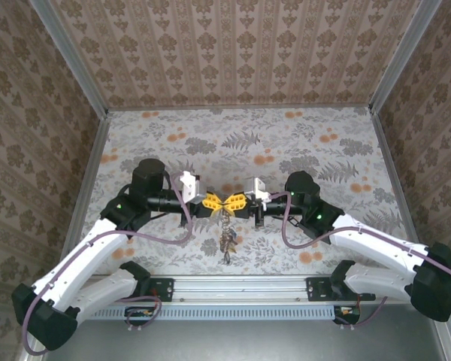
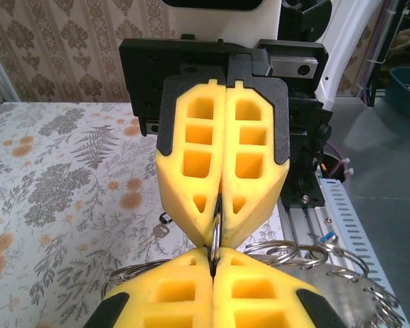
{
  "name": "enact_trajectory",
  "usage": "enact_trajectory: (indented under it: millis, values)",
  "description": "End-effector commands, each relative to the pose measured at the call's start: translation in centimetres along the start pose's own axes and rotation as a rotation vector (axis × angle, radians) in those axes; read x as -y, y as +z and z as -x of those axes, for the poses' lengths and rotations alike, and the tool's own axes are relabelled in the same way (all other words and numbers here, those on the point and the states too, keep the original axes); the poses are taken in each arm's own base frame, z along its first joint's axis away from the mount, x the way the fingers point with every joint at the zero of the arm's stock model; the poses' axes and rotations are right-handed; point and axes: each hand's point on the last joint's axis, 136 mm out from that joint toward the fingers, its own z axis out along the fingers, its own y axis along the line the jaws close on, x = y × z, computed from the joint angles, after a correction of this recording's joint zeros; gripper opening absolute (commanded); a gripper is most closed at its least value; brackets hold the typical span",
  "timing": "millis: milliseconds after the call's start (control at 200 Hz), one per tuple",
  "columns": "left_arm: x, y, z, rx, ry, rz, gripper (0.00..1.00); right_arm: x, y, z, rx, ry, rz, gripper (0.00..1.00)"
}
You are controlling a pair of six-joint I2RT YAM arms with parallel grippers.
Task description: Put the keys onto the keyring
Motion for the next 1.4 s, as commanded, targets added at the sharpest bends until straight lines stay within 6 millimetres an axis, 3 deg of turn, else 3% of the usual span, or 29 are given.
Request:
enact_trajectory:
  millis: [0, 110, 230, 355, 585, 945, 1150, 1265, 1395]
  values:
    - [0.5, -0.4, 1.6, 0.005, 0.067, -0.014, 0.00, -0.8, -0.8, 0.3, -0.033, -0.075, 0.008, 0.11]
    - [0.4, -0.7, 0.9, -0.068, 0.080, 0.009, 0.00, -1.2, -1.7, -1.4, -0.161, -0.121, 0.011, 0.27]
    - [0.4, -0.7, -0.1, -0.157, 0.088, 0.009, 0.00, -1.4, -2.3, -2.5, -0.283, -0.133, 0.033, 0.31]
    - [0.4, -0.4, -0.6, -0.226, 0.105, 0.007, 0.00, -0.9, -2.0, -2.3, -0.322, -0.104, 0.021, 0.33]
    - [0.2, 0.2, -0.9, -0.265, 0.121, -0.006, 0.00, 0.2, -1.1, -2.6, -0.361, -0.078, -0.002, 0.30]
    - [-0.2, 1.1, -0.6, -0.247, 0.104, -0.031, 0.00, -0.3, 0.5, -3.4, -0.345, -0.024, 0.027, 0.26]
    - [-0.1, 1.3, -0.7, -0.254, 0.087, -0.045, 0.00, -0.4, 0.7, -3.4, -0.338, -0.020, 0.033, 0.00]
    - [-0.4, 0.7, -1.0, -0.275, 0.073, -0.006, 0.00, -0.4, 0.7, -2.7, -0.283, -0.029, 0.015, 0.00]
    - [-0.5, -0.4, -0.4, -0.224, 0.065, 0.067, 0.23, 0.0, 0.4, -0.7, -0.111, -0.041, -0.046, 0.00]
